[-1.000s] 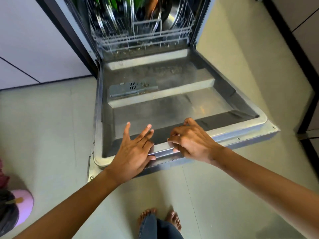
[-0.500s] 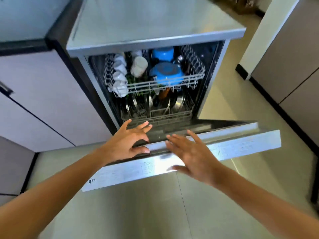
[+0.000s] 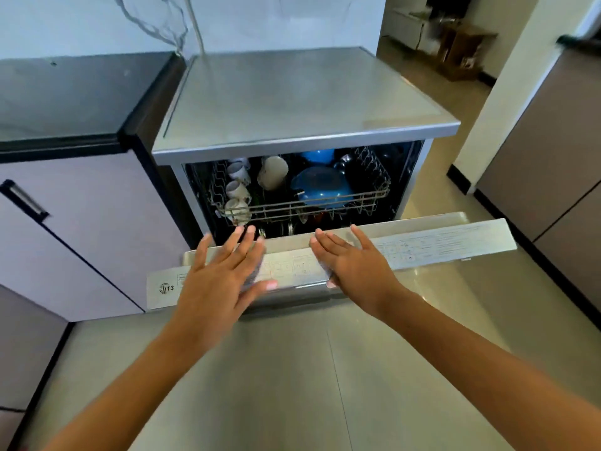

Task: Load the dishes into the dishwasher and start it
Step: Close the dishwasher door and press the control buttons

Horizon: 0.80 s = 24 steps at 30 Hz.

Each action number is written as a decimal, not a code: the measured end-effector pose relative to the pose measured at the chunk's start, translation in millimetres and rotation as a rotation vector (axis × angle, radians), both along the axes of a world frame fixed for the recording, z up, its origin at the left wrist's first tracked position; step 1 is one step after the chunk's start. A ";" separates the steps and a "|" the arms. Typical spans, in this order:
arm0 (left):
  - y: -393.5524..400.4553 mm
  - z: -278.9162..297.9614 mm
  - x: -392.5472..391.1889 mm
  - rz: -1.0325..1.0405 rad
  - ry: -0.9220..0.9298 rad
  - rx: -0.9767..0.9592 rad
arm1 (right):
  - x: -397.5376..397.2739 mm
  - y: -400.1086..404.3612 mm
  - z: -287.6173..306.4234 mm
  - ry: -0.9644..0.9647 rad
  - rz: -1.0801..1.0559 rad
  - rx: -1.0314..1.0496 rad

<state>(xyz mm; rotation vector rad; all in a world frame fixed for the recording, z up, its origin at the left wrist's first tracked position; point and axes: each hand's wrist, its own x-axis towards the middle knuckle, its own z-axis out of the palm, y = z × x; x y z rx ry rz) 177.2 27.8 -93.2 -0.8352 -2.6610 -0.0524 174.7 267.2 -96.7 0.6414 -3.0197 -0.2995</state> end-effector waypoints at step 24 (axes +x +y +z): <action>-56.7 -5.1 -184.6 0.221 0.331 -0.065 | -181.3 -6.3 31.6 0.590 -0.111 -0.363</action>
